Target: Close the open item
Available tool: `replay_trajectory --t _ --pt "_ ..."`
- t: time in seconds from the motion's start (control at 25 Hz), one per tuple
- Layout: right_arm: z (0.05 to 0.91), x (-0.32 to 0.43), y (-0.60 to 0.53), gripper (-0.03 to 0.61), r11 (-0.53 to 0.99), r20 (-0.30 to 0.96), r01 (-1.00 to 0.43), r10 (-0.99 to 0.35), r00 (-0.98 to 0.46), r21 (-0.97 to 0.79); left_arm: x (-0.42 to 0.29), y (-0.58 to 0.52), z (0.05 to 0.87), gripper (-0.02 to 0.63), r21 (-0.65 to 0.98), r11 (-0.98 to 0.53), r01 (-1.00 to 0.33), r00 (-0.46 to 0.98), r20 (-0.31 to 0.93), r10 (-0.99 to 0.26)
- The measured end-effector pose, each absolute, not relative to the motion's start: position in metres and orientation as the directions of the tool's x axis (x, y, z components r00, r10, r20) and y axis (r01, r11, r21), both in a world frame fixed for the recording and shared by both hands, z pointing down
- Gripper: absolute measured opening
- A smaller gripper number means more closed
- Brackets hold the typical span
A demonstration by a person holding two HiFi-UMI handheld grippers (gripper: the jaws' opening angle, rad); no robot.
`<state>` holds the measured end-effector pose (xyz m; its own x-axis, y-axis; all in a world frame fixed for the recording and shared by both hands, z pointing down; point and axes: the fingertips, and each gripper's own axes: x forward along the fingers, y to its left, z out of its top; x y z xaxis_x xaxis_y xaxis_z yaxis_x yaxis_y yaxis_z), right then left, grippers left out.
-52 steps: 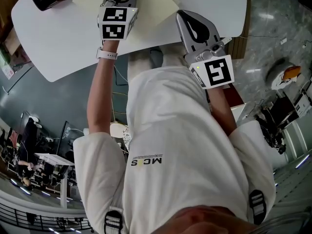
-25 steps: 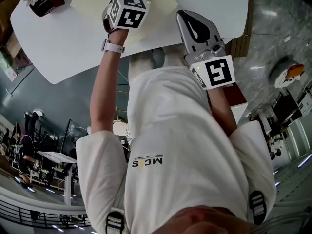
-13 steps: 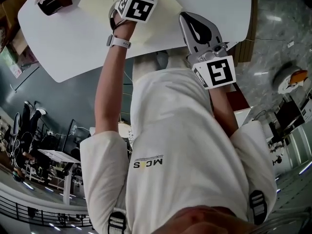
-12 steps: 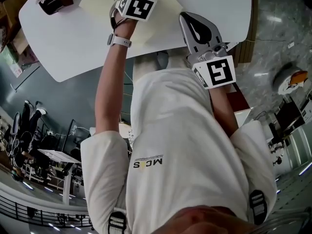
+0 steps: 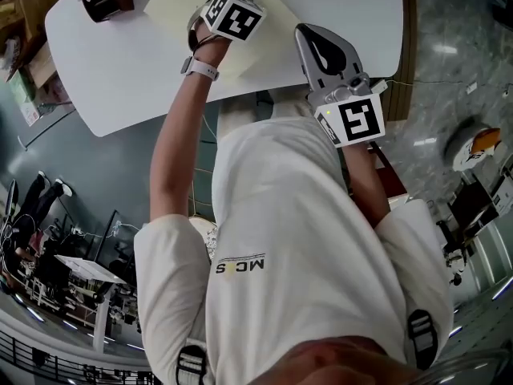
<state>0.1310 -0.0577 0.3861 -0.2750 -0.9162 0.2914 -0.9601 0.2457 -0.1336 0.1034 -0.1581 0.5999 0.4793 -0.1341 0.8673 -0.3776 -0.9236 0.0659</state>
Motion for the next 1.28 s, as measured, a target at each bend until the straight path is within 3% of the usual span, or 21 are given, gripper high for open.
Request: replay_trajectory --t 0.64,0.88,1.28 --pt "0.352 0.094 -0.051 0.014 0.292 0.233 -0.955 -0.926 -0.297 -0.057 0.032 -0.125 0.496 0.026 0.093 -0.852 -0.515 0.625 0.721 -0.299" --pt "0.335 0.076 -0.054 0.014 0.309 0.207 -0.950 -0.928 -0.310 -0.036 -0.008 -0.100 0.443 0.025 0.150 -0.803 -0.576 0.716 0.566 -0.408" --pt "0.332 0.047 -0.053 0.014 0.407 0.249 -0.913 -0.888 -0.387 0.030 -0.087 -0.075 0.364 0.025 0.216 -0.637 -0.740 0.665 0.379 -0.643"
